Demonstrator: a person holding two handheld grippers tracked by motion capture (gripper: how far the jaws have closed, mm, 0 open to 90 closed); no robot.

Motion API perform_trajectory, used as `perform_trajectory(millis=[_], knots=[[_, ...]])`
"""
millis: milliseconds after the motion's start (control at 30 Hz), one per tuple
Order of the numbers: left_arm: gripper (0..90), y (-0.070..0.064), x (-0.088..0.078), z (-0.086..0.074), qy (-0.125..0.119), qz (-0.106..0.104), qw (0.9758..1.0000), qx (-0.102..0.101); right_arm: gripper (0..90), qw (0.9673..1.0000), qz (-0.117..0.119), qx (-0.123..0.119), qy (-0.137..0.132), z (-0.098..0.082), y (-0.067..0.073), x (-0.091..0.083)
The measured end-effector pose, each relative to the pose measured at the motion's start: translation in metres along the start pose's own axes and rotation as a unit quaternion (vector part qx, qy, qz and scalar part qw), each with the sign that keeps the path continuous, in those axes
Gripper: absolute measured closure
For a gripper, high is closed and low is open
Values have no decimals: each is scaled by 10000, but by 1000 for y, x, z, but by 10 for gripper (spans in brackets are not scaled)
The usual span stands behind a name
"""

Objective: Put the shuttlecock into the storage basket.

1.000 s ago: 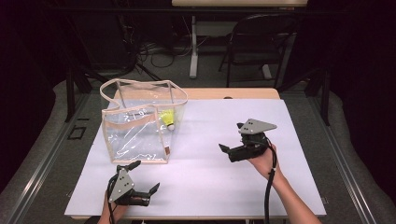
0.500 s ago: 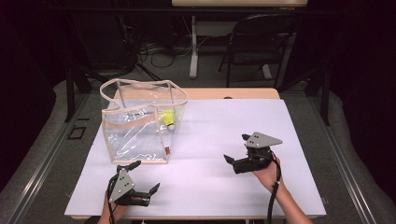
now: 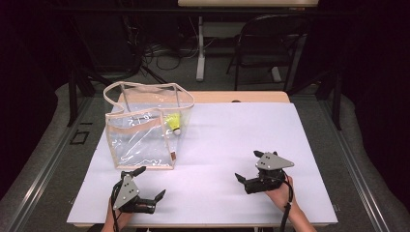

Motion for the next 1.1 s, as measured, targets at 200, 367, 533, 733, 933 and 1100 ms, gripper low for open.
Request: perform_trajectory(millis=[200, 367, 533, 733, 933, 1100], knots=[[0, 1, 0, 0, -11, 7, 10000, -3, 2, 9999, -101, -80, -33, -13, 6, -3], [0, 0, 0, 0, -5, -11, 10000, -14, 0, 9996, -193, -204, 14, -24, 11, -6], [0, 0, 0, 0, 4, 3, 10000, -15, 0, 9996, -211, -196, -48, -34, 13, -11], [0, 0, 1, 0, 15, -28, 10000, -6, 0, 9996, -199, -190, -108, -46, 16, -18], [0, 0, 1, 0, 22, -18, 10000, -14, 0, 9993, -138, -277, -210, -53, 21, -24], [0, 0, 0, 0, 33, -21, 10000, -21, 0, 9990, -136, -344, -248, -55, 23, -27]])
Point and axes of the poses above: each handheld gripper's, and its own axes: x roughly forward along the jaws, z roughly out of its top, y roughly to its left, the point moved 1 cm from there along x, roughly forward along the jaws, and after that the axes turned 7 degrees about y, right-handed, at the moved point
